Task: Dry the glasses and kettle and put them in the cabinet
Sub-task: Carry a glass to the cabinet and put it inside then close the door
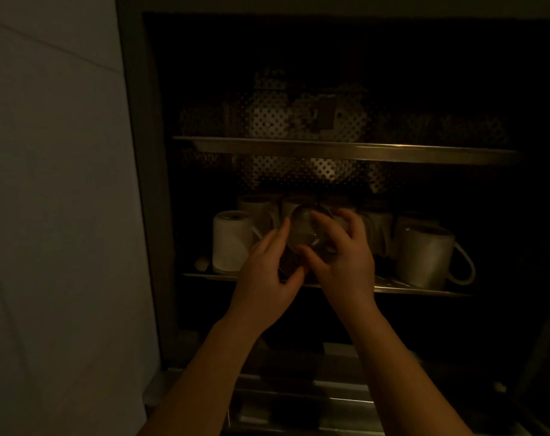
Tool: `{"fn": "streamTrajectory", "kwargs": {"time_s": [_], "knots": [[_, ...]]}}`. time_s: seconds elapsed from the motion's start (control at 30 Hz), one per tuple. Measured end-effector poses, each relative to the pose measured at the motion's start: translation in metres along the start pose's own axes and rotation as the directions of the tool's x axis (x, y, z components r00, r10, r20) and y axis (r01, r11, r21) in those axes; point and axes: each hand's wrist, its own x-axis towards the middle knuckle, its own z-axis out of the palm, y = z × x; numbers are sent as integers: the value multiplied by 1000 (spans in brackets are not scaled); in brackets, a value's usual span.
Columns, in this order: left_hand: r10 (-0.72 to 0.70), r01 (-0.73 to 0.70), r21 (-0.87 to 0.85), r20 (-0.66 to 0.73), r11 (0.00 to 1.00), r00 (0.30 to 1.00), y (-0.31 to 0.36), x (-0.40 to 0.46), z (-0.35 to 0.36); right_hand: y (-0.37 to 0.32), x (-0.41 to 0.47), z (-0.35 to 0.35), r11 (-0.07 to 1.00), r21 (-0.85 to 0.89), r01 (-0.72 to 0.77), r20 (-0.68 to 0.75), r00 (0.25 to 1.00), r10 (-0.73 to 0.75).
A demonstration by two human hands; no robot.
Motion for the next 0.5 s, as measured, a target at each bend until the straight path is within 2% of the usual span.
{"fn": "streamTrajectory", "kwargs": {"time_s": [0.2, 0.5], "knots": [[-36, 36, -19, 32, 999, 999, -4, 4, -1, 0, 14, 3, 1000, -11, -24, 24, 999, 24], [-74, 67, 74, 102, 995, 992, -11, 9, 0, 5, 23, 7, 995, -98, -31, 122, 992, 43]]}}
